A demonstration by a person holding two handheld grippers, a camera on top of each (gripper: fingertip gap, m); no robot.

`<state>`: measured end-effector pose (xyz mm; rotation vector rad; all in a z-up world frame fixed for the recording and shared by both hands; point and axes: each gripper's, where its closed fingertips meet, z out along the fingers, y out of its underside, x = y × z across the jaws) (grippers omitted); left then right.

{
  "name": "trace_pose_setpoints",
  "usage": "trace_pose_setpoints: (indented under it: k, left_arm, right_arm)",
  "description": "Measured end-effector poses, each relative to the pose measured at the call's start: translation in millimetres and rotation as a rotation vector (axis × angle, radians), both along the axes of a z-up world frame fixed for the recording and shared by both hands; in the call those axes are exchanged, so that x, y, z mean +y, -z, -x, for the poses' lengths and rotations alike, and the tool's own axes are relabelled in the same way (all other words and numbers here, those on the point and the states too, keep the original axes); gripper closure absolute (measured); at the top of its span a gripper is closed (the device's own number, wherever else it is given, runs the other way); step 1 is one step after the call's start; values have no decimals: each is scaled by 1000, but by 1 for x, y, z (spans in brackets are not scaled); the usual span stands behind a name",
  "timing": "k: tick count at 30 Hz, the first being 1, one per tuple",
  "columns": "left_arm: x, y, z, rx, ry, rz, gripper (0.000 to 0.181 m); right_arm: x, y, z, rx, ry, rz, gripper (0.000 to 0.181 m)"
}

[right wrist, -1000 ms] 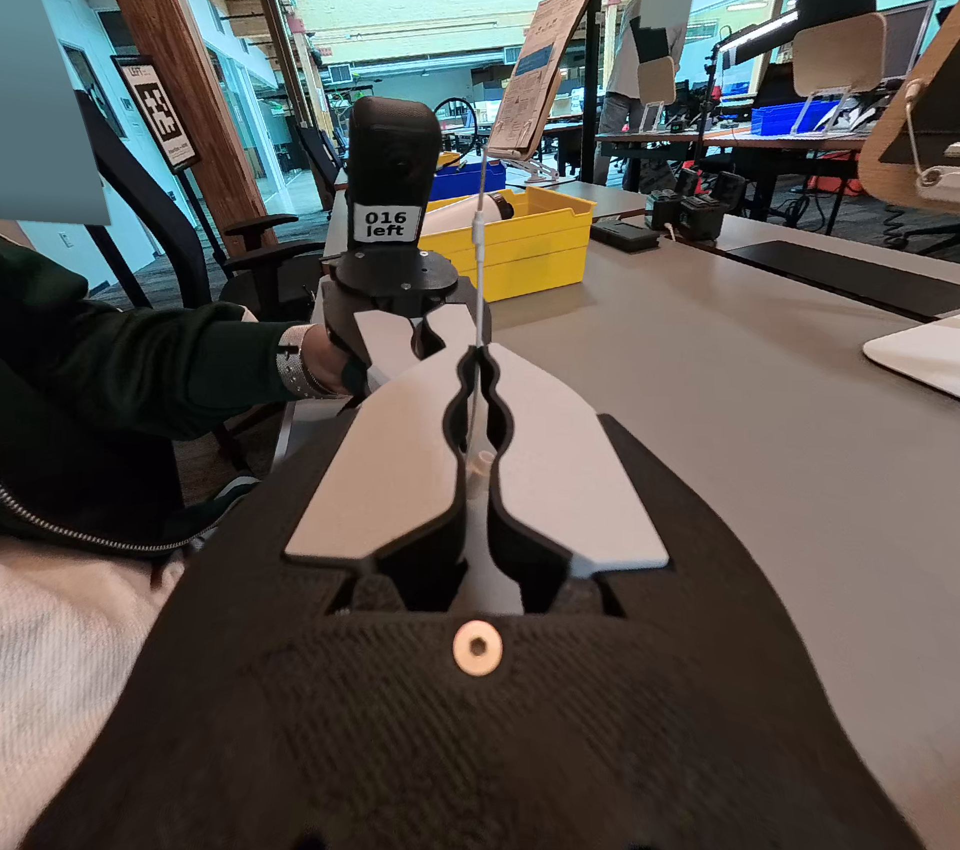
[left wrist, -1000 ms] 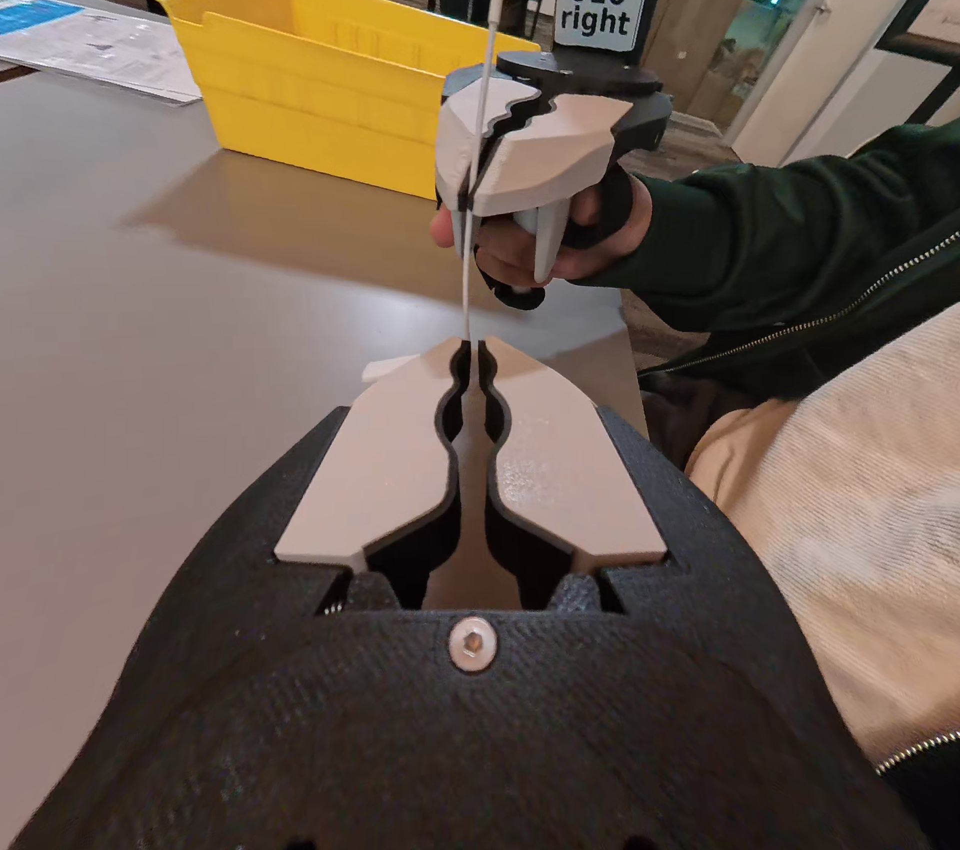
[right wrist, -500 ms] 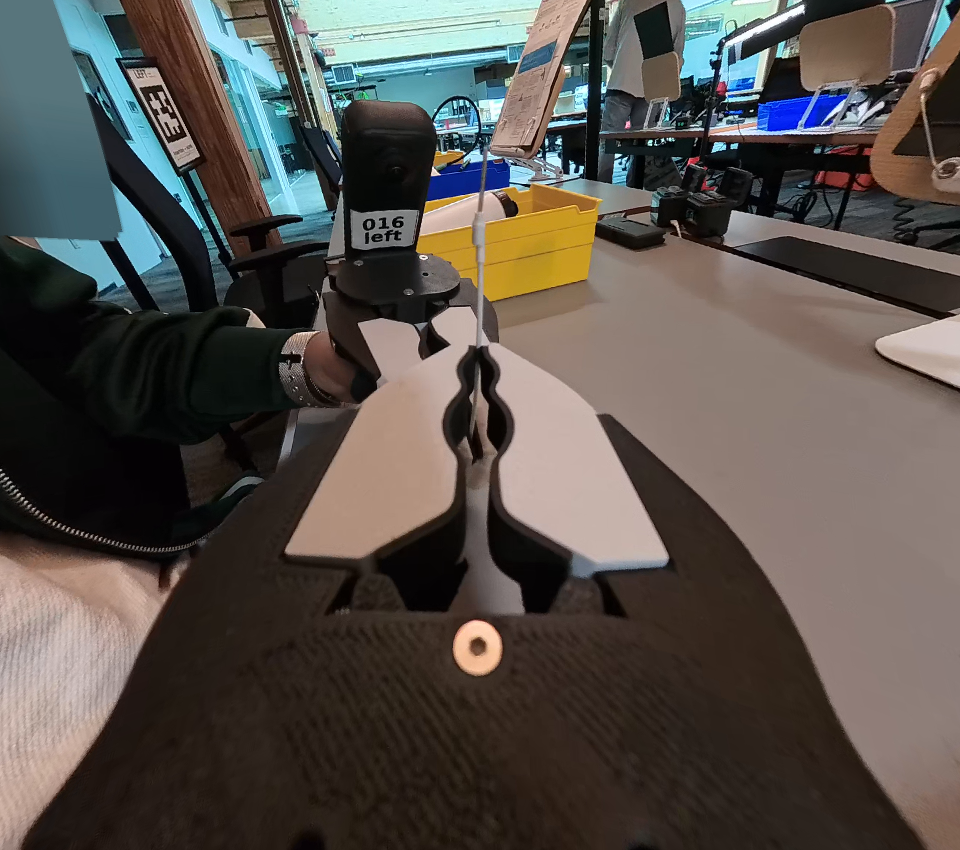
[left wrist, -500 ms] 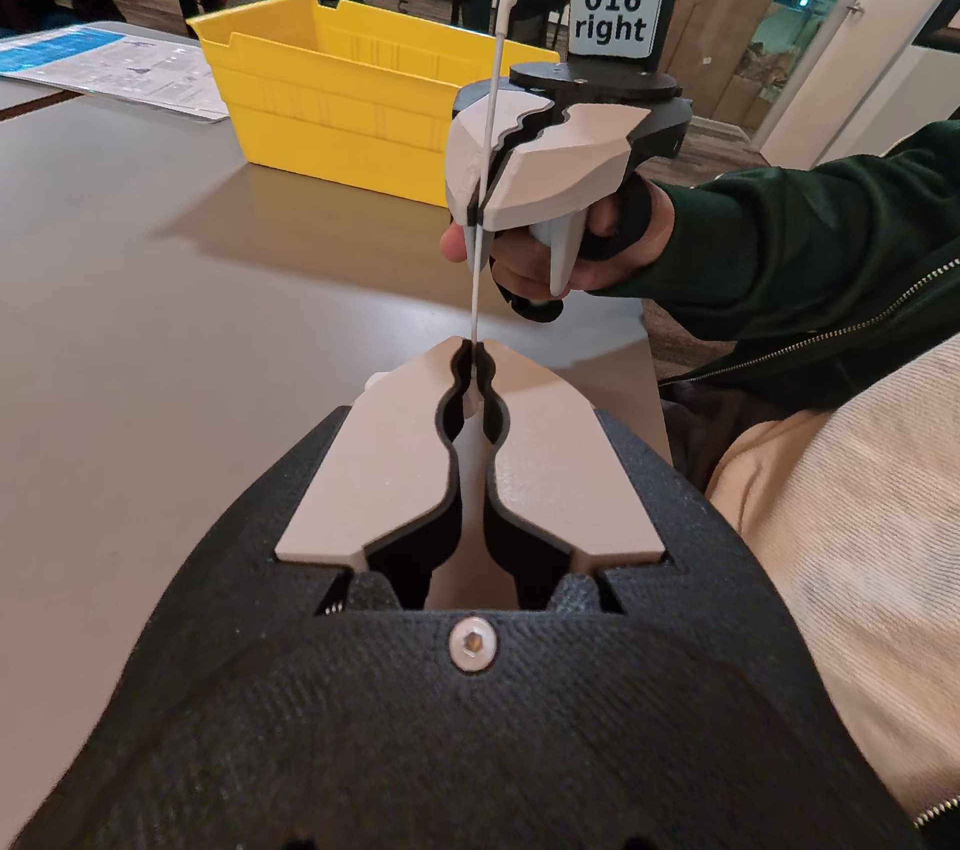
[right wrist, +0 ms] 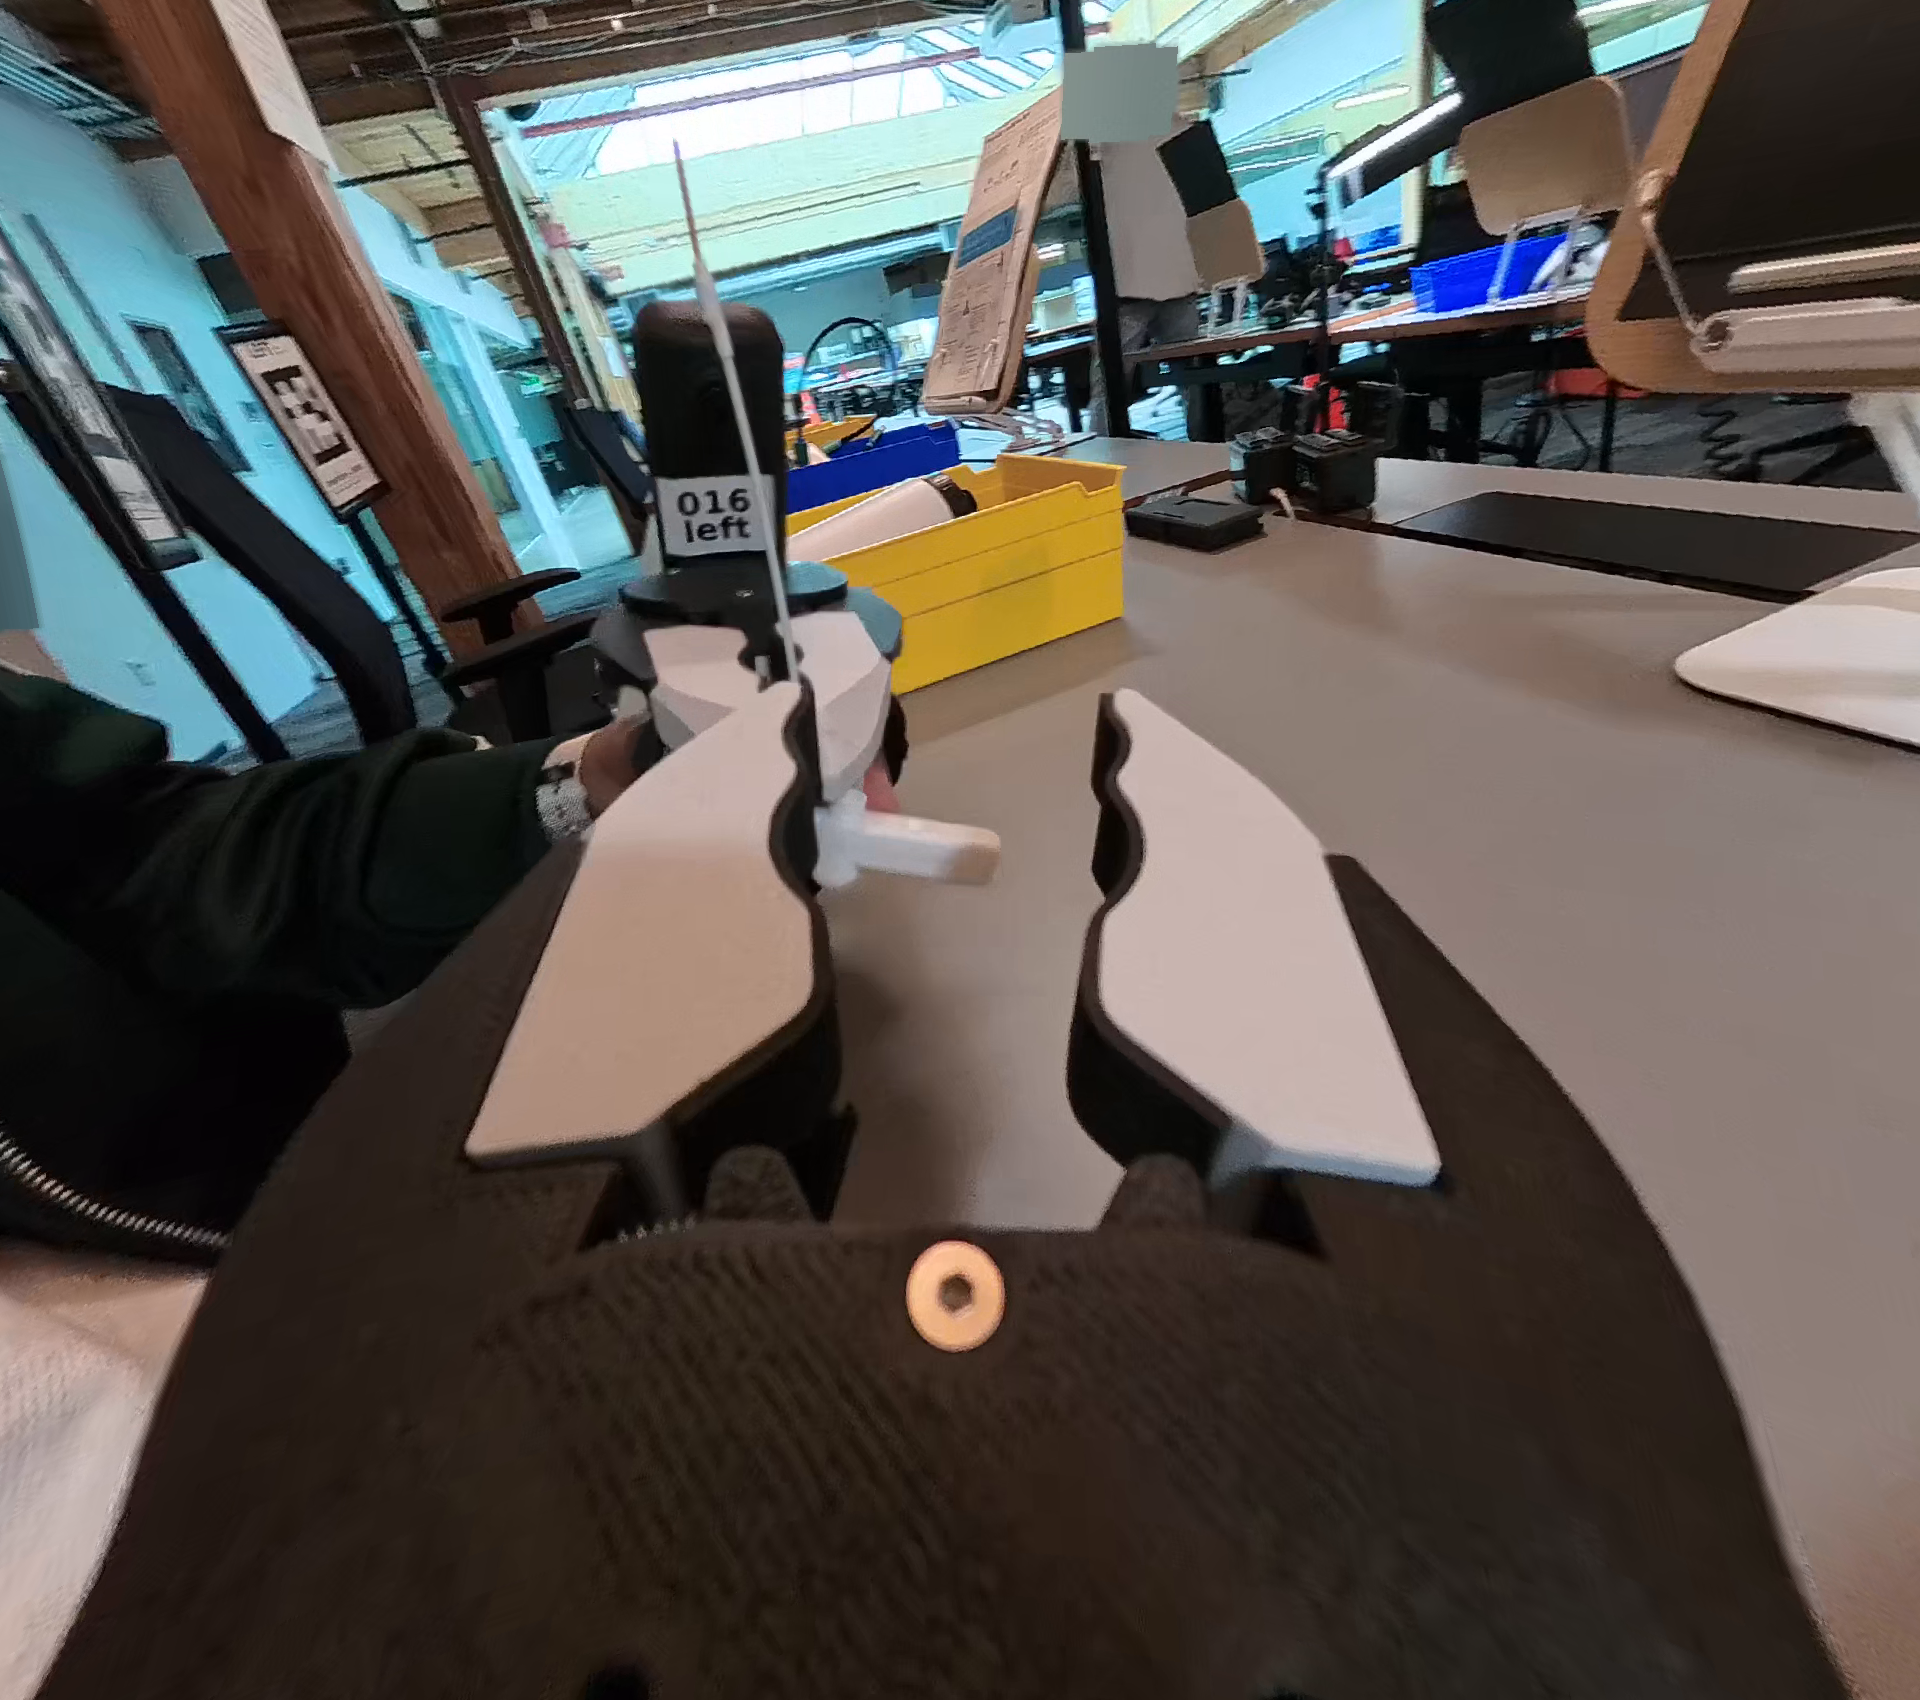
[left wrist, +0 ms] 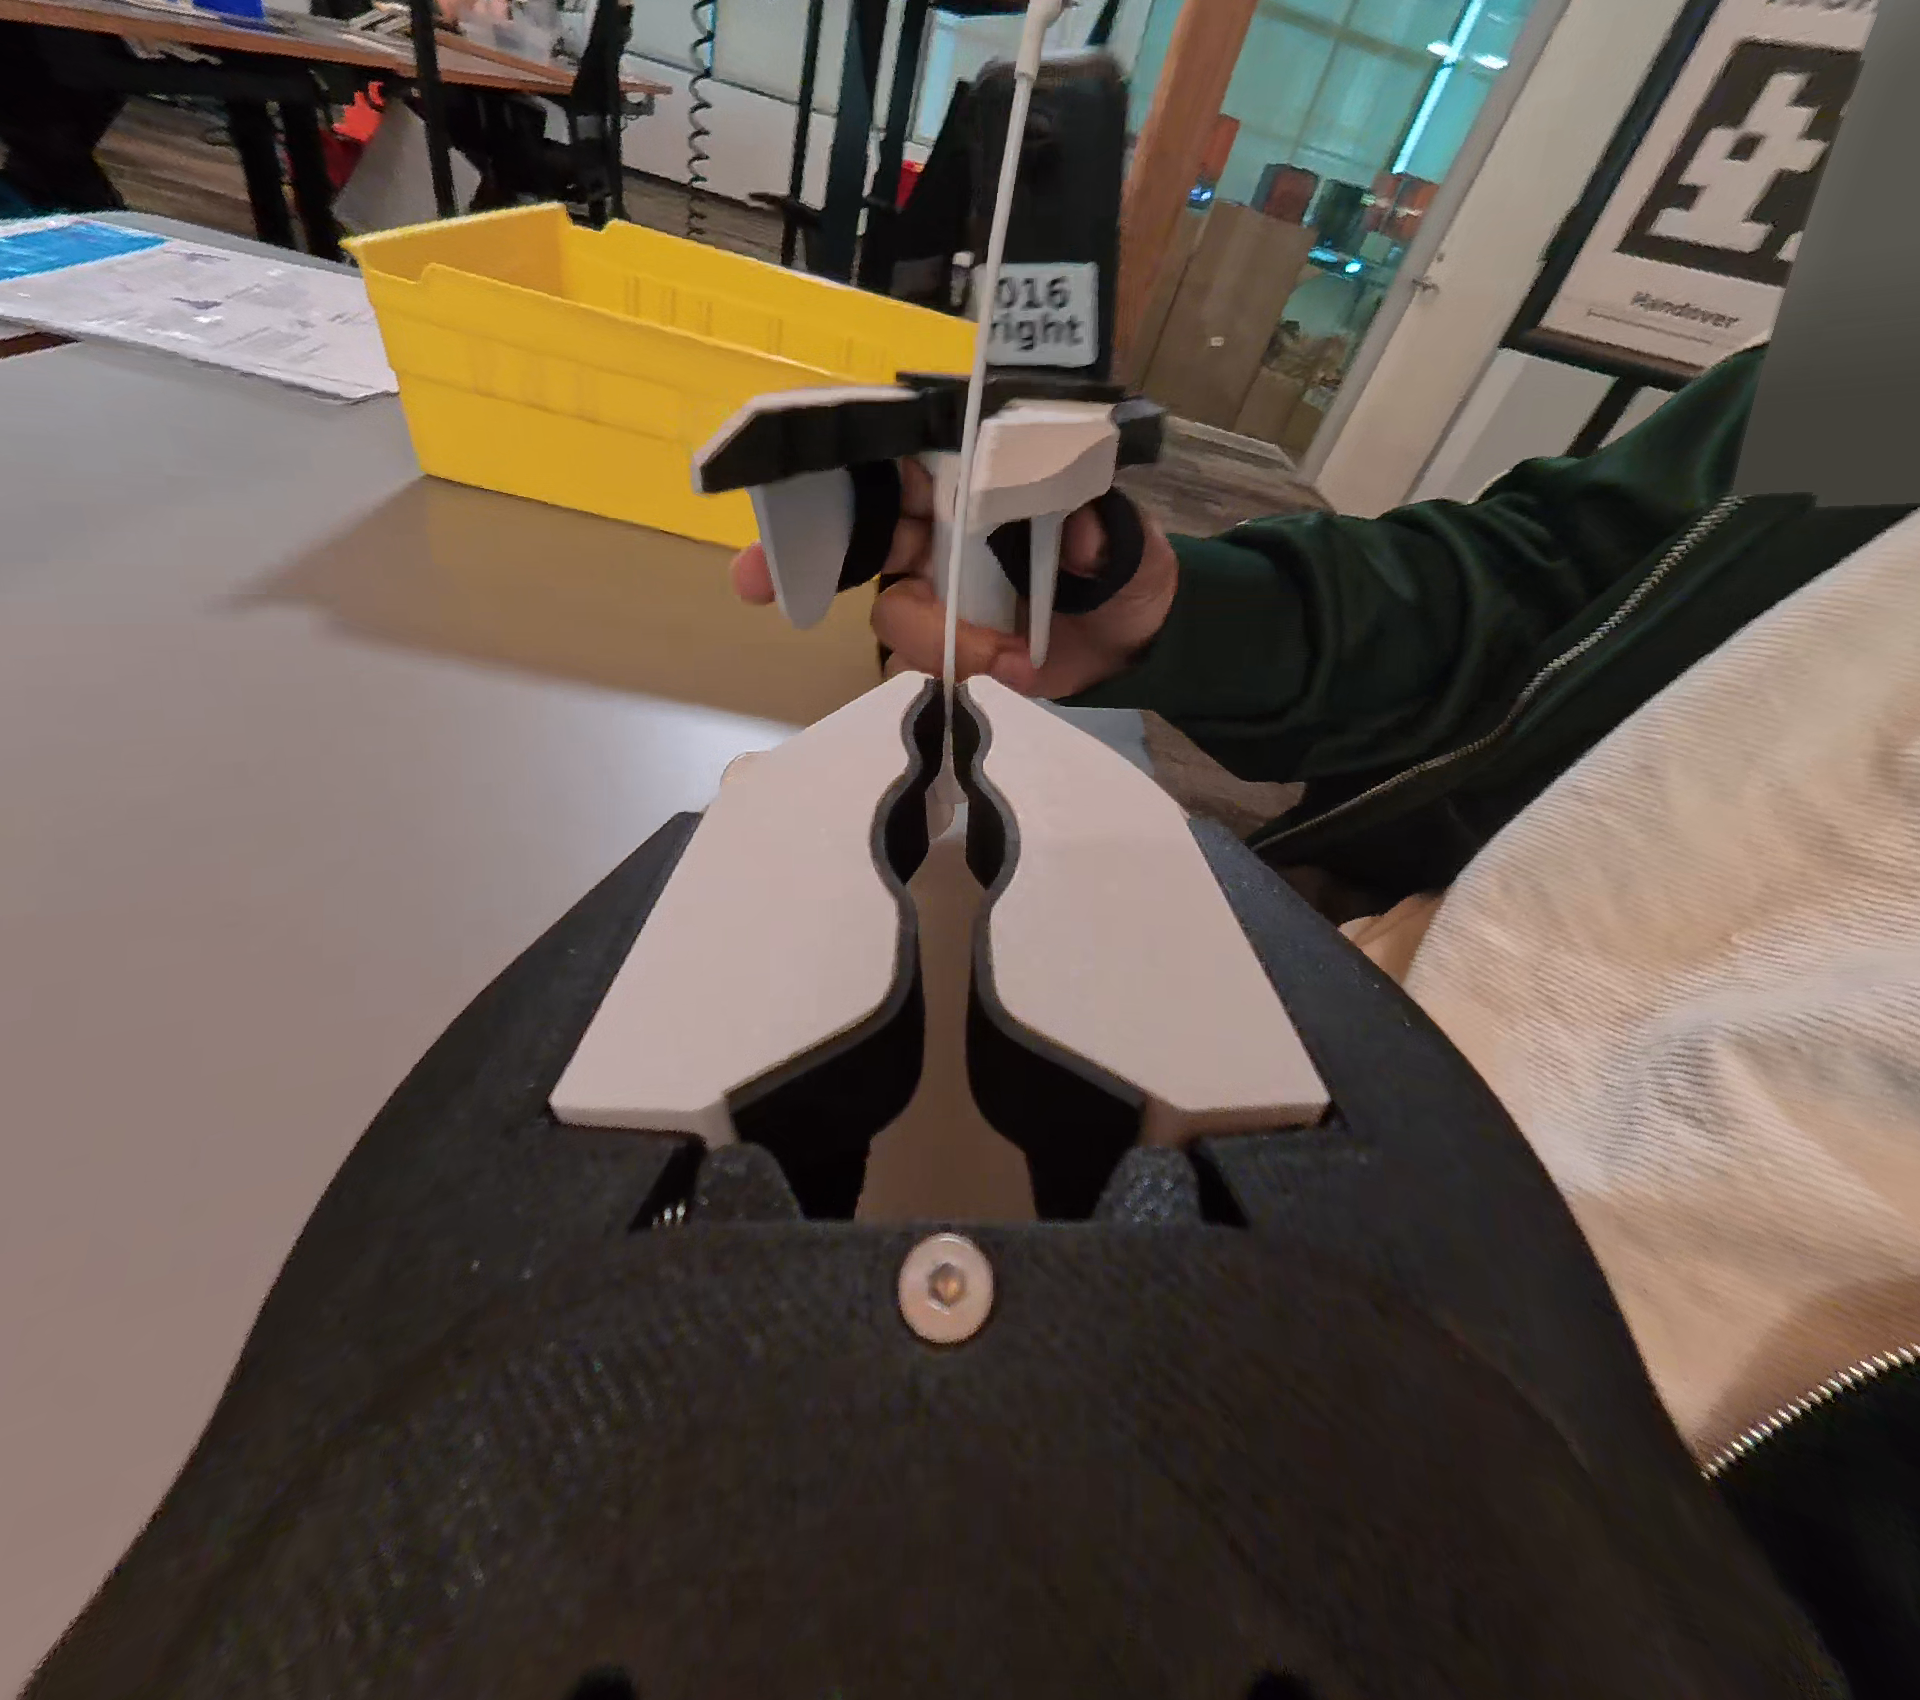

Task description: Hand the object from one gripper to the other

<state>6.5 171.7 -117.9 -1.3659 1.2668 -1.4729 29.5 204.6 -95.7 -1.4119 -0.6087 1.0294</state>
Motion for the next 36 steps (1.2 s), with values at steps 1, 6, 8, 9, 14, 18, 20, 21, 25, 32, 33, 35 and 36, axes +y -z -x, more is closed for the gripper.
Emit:
trace_pose_setpoints:
  k: [1, 6, 8, 9, 14, 18, 20, 21, 25, 32, 33, 35, 36]
  left_arm:
    - [-3, -4, 1, -20, 24, 8, 180]
    - [-27, -21, 6, -92, 176, 34, 180]
    - [-37, -23, 6, -98, 227, 36, 180]
    - [-42, -25, 7, -102, 256, 39, 180]
    - [-60, -29, 7, -103, 351, 46, 180]
    - [-64, -25, 5, -71, 371, 45, 180]
    - [-62, -24, 5, -72, 362, 47, 180]
    - [-61, -25, 6, -74, 359, 52, 180]
    - [-55, -27, 12, -79, 346, 59, 179]
    - [-42, -31, 18, -105, 302, 81, 179]
    - [-40, -31, 19, -106, 295, 82, 179]
    - [-37, -32, 21, -106, 285, 82, 179]
    - [-36, -32, 22, -106, 277, 79, 179]
  right_arm:
    - [-3, 2, 3, 2, -37, 7, 130]
    - [-26, 29, 23, -47, -350, 171, 132]
    - [-36, 26, 25, -29, -439, 184, 139]
    - [-39, 24, 25, -19, -460, 183, 139]
    - [-55, 23, 28, -3, -565, 195, 142]
    - [-65, 28, 36, -36, -605, 201, 142]
    - [-70, 32, 39, -71, -625, 203, 148]
    - [-71, 34, 40, -84, -626, 205, 149]
    - [-67, 33, 38, -88, -601, 194, 153]
    - [-63, 31, 36, -82, -576, 182, 153]
    - [-62, 30, 35, -76, -572, 180, 153]
    - [-61, 26, 32, -49, -574, 182, 152]
    - [-61, 24, 31, -34, -571, 180, 152]
